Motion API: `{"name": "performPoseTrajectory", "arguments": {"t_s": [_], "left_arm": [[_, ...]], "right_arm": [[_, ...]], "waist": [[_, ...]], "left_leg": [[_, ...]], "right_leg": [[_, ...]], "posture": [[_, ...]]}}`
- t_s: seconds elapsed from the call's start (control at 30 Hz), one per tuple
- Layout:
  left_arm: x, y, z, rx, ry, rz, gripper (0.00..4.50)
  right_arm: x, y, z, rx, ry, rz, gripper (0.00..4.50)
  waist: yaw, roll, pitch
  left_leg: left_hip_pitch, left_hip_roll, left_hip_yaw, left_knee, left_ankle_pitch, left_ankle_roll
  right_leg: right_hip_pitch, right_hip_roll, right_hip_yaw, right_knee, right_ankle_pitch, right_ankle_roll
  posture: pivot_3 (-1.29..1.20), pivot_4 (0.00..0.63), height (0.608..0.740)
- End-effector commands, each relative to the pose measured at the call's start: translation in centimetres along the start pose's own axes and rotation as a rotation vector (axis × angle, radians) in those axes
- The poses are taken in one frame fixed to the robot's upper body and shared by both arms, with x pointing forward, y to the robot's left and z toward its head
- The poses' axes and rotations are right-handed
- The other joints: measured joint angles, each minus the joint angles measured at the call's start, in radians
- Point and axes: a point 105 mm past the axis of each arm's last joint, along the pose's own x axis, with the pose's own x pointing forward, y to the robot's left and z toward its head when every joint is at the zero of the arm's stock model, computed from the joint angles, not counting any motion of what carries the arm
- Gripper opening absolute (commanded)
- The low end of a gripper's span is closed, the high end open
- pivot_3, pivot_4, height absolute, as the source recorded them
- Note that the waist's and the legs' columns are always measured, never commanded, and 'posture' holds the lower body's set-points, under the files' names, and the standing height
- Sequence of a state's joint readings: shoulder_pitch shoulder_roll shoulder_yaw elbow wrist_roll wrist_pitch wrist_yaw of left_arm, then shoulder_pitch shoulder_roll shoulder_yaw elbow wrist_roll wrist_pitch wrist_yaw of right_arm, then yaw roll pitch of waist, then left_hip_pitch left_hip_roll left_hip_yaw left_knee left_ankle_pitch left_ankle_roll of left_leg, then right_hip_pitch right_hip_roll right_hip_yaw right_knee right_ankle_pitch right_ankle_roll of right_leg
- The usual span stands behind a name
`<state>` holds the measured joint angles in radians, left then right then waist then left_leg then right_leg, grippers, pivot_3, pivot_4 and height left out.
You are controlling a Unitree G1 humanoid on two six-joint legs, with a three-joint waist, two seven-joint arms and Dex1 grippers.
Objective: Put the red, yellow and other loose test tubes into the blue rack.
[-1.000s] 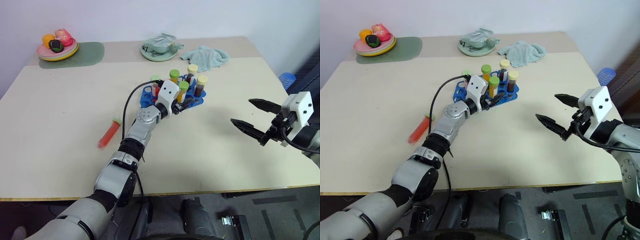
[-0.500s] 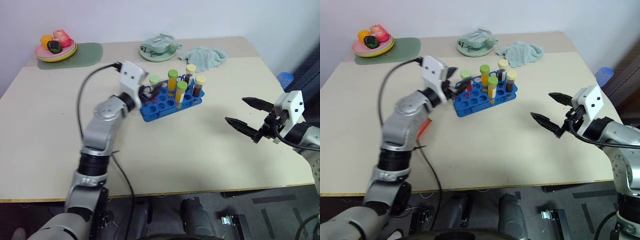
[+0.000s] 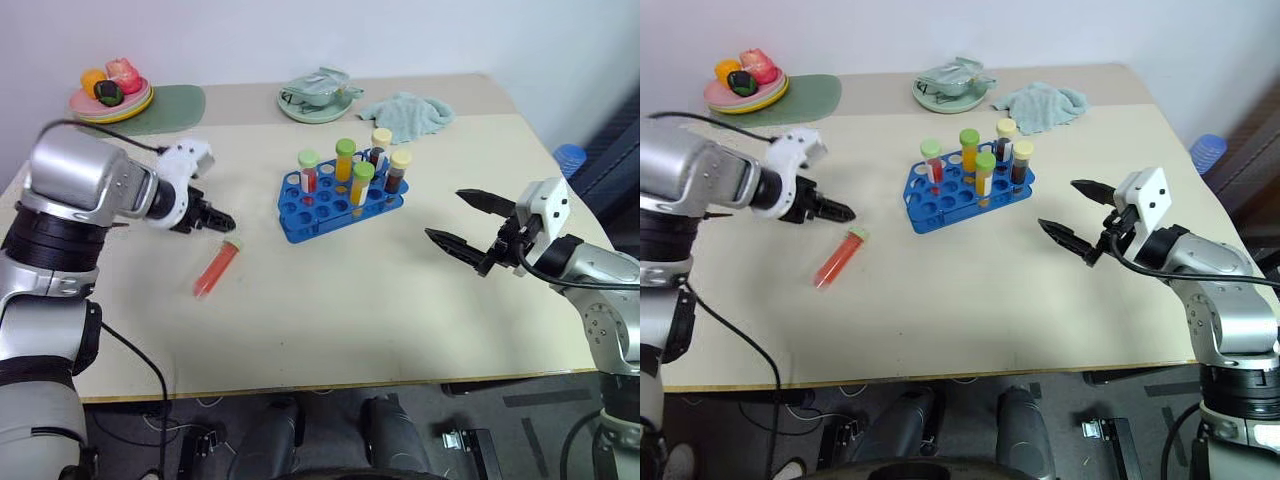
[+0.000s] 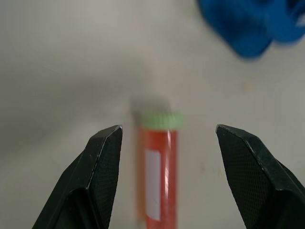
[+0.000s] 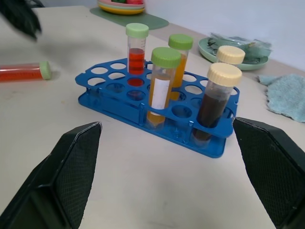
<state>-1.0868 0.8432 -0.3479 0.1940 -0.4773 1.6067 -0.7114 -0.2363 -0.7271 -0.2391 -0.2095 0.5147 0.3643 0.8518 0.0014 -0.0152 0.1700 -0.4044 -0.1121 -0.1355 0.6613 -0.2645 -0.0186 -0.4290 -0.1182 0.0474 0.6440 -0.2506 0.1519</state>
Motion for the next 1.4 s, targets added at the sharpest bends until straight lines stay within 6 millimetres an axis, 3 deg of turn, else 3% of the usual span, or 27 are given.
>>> {"name": "performPoseTrajectory", "arguments": {"t_s": [0.03,0.23,0.7,0.8,0.9,1.2,1.3,1.4], "left_arm": [[-0.5,0.6,-0.1,0.002,0.044,0.038,3.18],[1.1,0.9,-1.6,-0.002,0.145,0.067,3.18],[4.5,0.7,-1.4,0.016,0.155,0.123,3.18],[4.9,0.6,-1.3,0.028,0.145,0.132,2.35],[5.0,0.3,-1.3,0.020,0.141,0.119,0.88],[3.7,-0.7,-0.8,0.003,0.091,0.065,0.77],[1.9,-1.7,0.4,0.023,-0.016,-0.011,0.77],[-1.3,-3.4,3.0,0.056,-0.246,-0.118,0.77]], "right_arm": [[0.0,0.2,1.2,-0.040,-0.038,-0.005,4.50],[-0.5,0.8,0.8,-0.024,-0.033,-0.017,4.50],[-0.4,0.6,1.2,-0.029,-0.041,-0.027,4.50],[-0.4,0.5,1.2,-0.031,-0.038,-0.028,4.50],[-0.4,0.5,1.2,-0.032,-0.036,-0.027,4.50],[-0.2,0.4,1.3,-0.037,-0.037,-0.025,4.50],[-0.1,0.4,1.4,-0.038,-0.039,-0.023,4.50],[-0.3,0.2,1.3,-0.040,-0.036,-0.024,4.50]], "waist": [[0.000,0.000,0.000],[0.000,0.000,0.000],[0.003,0.000,0.000],[0.002,0.000,0.000],[0.005,0.000,0.000],[0.005,0.000,0.000],[0.002,0.000,0.000],[0.001,0.000,0.000]], "left_leg": [[0.000,0.000,0.000,0.000,0.000,0.000],[0.000,0.000,0.000,0.000,0.000,0.000],[-0.001,0.000,0.001,0.001,0.000,0.000],[-0.001,0.000,0.001,0.001,0.000,0.000],[-0.001,0.000,0.001,0.001,0.000,0.000],[-0.001,0.000,0.001,0.001,0.000,0.000],[-0.001,0.000,0.001,0.001,0.000,0.000],[-0.002,0.000,0.001,0.001,0.000,0.000]], "right_leg": [[0.000,0.000,0.000,0.000,0.000,0.000],[-0.001,0.000,0.000,0.001,0.000,0.000],[-0.001,0.000,0.001,0.001,0.000,0.000],[-0.001,0.000,0.001,0.001,0.000,0.000],[-0.001,0.000,0.001,0.001,0.000,0.000],[-0.001,0.000,0.001,0.001,0.000,0.000],[-0.001,0.000,0.001,0.001,0.000,0.000],[-0.002,0.000,0.001,0.001,0.000,0.000]], "posture": [[0.00,0.150,0.740],[0.00,0.150,0.740],[0.00,0.150,0.740],[0.00,0.150,0.740],[0.00,0.150,0.740],[0.00,0.150,0.740],[0.00,0.150,0.740],[0.00,0.150,0.740]]}}
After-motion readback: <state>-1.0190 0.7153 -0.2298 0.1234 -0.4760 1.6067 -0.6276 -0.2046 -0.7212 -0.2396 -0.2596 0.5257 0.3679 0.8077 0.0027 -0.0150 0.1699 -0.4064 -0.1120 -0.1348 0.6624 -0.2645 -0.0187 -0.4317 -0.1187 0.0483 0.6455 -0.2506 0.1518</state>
